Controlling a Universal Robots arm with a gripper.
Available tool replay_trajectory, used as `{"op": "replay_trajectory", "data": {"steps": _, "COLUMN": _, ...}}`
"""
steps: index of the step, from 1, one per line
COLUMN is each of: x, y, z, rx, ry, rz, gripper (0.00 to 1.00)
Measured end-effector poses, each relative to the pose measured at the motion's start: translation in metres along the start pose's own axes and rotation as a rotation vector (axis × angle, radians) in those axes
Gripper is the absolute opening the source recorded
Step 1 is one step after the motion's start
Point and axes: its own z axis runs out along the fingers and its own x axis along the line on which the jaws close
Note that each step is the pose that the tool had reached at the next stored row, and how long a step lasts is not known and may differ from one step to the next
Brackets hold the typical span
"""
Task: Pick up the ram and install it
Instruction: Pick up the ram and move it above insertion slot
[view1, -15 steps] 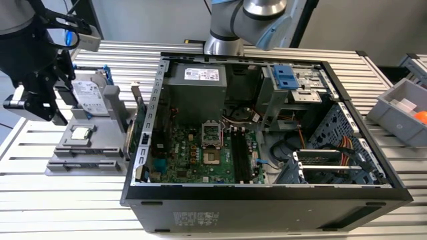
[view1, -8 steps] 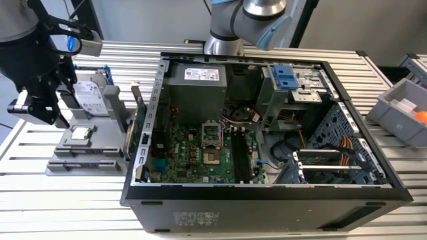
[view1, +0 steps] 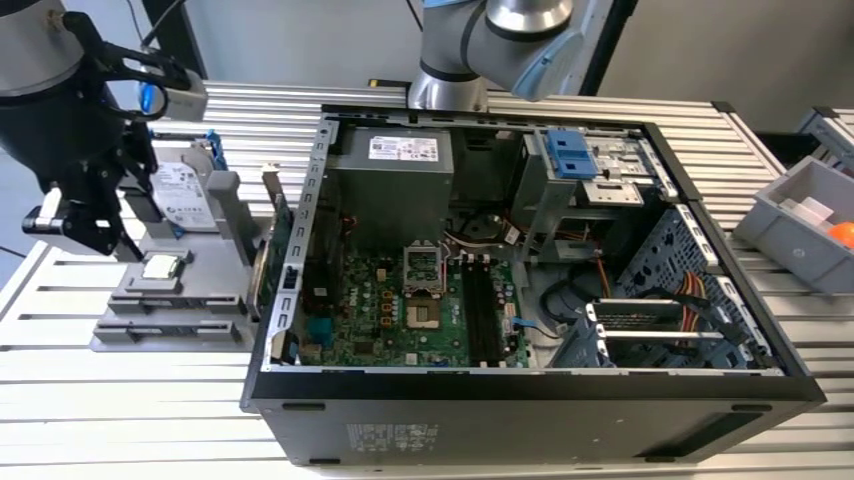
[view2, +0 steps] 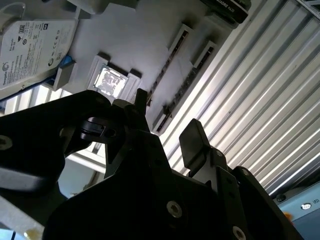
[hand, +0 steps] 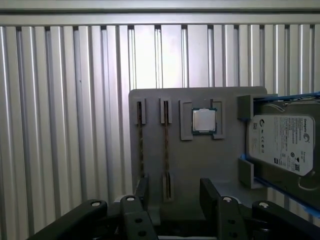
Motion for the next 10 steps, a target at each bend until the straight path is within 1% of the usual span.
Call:
{"op": "replay_trajectory", "data": {"steps": 8, "x": 0.0001, "y": 0.0000, "z": 0.0013, "rx": -0.0001, "ry": 0.0002, "rz": 0.000, "gripper": 1.00}}
{"op": "replay_trajectory", "data": {"steps": 10, "x": 0.0001, "y": -0.0001, "z": 0.0027, "rx": 0.0002, "ry": 0.0000, "rz": 0.000, "gripper": 1.00}}
